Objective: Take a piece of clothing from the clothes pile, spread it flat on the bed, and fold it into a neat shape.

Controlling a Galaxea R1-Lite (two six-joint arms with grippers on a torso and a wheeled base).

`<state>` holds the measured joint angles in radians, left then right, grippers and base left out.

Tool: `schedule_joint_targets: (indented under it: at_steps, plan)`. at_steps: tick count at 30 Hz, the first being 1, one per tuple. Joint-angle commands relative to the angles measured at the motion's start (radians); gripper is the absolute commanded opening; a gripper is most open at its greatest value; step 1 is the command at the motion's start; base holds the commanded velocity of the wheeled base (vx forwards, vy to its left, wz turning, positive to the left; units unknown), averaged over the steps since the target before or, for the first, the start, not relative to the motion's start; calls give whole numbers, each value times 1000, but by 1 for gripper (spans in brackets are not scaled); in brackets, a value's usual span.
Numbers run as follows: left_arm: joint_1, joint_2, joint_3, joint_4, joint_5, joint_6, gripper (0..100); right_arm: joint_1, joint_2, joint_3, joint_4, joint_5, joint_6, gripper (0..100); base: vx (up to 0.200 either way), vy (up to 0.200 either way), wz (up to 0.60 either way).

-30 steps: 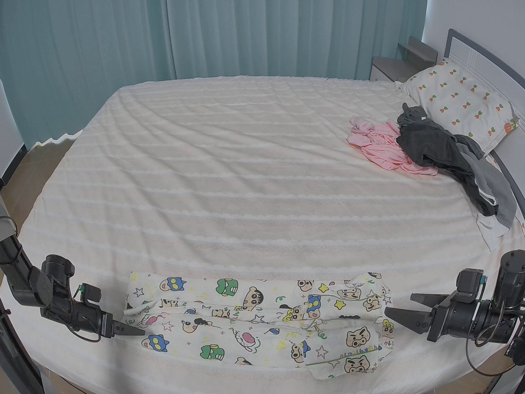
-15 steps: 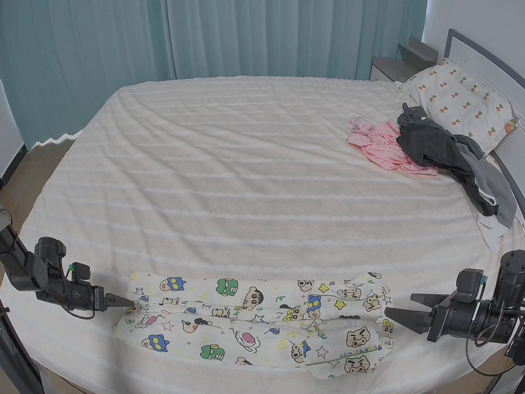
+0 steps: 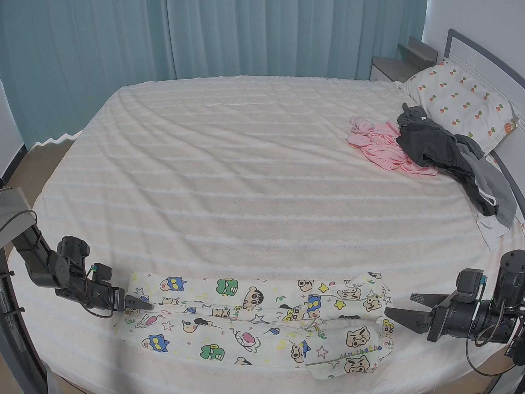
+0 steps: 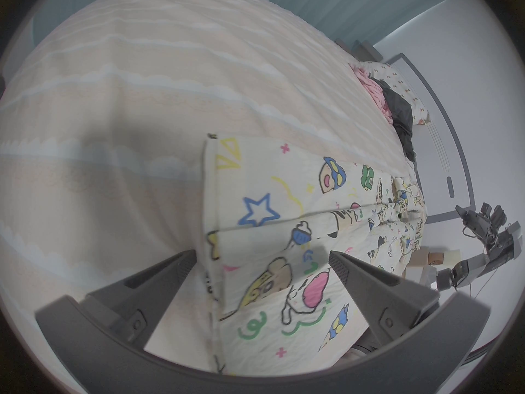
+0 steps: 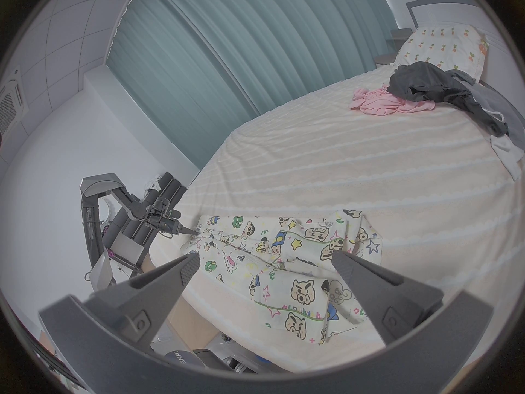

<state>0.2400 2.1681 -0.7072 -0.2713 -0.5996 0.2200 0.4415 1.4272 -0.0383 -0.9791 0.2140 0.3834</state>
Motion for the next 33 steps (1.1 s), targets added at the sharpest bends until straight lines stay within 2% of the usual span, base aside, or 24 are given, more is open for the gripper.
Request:
schedule_joint_targets:
  at_steps: [1,4,5,8,17,27,33]
  plan:
    - [-22,22,-6,1,-2,-4,100,0,1,0,-1,1,0,100,0,0,0]
    - [-28,24,-5,1,-3,-7,100,0,1,0,-1,1,0,100,0,0,0]
    - [-28,24,-6,1,-3,-7,0,0,1,0,-1,1,0,100,0,0,0]
    - [-36,29,-9,-6,-3,-48,0,0,1,0,-1,1,0,100,0,0,0]
    - [-13,-8,17,1,-6,-54,0,-1,-2,0,-1,1,0,100,0,0,0]
    - [111,-145,38,49,-14,-60,0,-1,-27,-2,-1,-1,-1,100,0,0,0]
    - [208,-211,8,132,-65,-57,0,-1,-31,-2,-1,-1,-1,100,0,0,0]
